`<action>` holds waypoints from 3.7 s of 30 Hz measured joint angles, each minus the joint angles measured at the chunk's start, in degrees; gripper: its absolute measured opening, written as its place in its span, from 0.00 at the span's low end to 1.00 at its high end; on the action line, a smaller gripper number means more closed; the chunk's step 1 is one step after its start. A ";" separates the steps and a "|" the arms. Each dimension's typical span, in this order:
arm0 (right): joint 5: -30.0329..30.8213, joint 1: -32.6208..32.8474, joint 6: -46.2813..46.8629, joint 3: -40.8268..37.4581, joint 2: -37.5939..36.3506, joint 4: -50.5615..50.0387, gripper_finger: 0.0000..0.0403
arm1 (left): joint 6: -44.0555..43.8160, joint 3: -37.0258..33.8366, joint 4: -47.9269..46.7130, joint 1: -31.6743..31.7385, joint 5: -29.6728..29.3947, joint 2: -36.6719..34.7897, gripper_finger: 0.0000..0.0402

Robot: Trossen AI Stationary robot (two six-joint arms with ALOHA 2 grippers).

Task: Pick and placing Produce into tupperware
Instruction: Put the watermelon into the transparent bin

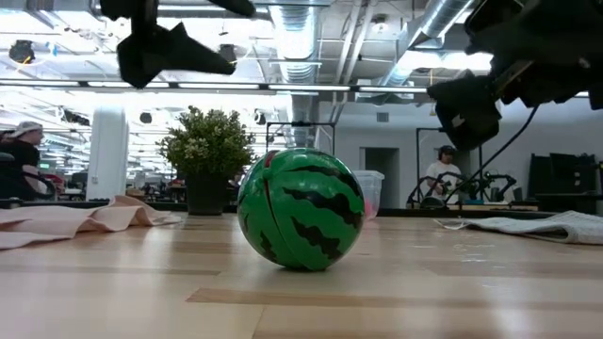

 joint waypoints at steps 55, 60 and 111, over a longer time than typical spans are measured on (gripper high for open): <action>-0.03 -1.96 0.00 0.01 0.02 -3.34 0.63 | -42.52 43.61 -43.03 -5.73 -1.63 36.89 0.99; -0.05 -1.96 0.00 0.01 0.02 -3.47 0.63 | -44.69 50.08 -49.36 -4.47 1.04 41.10 1.00; -0.04 -1.96 0.00 0.01 0.02 -4.83 0.63 | -41.78 52.37 -51.60 -0.39 14.21 46.48 0.67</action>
